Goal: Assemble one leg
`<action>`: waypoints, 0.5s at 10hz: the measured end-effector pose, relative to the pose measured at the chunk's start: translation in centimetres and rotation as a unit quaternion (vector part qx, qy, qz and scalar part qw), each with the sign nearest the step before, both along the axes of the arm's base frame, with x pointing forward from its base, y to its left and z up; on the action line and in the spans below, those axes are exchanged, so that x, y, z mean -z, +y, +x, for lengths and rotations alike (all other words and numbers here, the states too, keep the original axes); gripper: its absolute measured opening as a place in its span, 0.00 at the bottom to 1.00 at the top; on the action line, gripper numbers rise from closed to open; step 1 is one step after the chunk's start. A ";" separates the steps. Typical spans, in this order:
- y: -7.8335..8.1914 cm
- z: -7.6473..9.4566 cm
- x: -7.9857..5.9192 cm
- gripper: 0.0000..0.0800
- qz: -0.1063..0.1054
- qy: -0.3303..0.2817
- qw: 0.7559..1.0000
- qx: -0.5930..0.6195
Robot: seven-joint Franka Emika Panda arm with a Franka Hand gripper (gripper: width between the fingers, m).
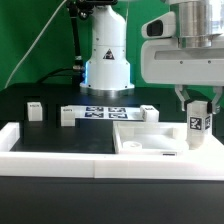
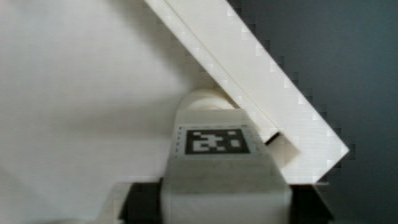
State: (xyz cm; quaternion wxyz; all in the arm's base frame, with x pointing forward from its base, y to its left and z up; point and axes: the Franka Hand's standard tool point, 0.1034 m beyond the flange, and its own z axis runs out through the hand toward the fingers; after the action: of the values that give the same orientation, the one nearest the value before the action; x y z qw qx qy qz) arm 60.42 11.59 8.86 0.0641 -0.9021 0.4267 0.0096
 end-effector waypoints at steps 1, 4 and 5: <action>0.0 0.0 0.0 0.36 0.001 0.007 0.999 0.036; 0.1 0.0 0.0 0.44 0.008 0.019 0.995 0.094; 0.1 0.0 0.0 0.61 0.008 0.018 0.996 0.085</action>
Offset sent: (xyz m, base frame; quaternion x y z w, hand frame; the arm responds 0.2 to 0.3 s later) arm 0.0000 0.0000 0.0000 0.0000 0.0000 0.1296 0.9916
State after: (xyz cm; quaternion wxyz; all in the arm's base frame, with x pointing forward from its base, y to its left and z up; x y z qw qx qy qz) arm 60.44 11.66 8.81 0.0638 -0.8615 0.5031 0.0241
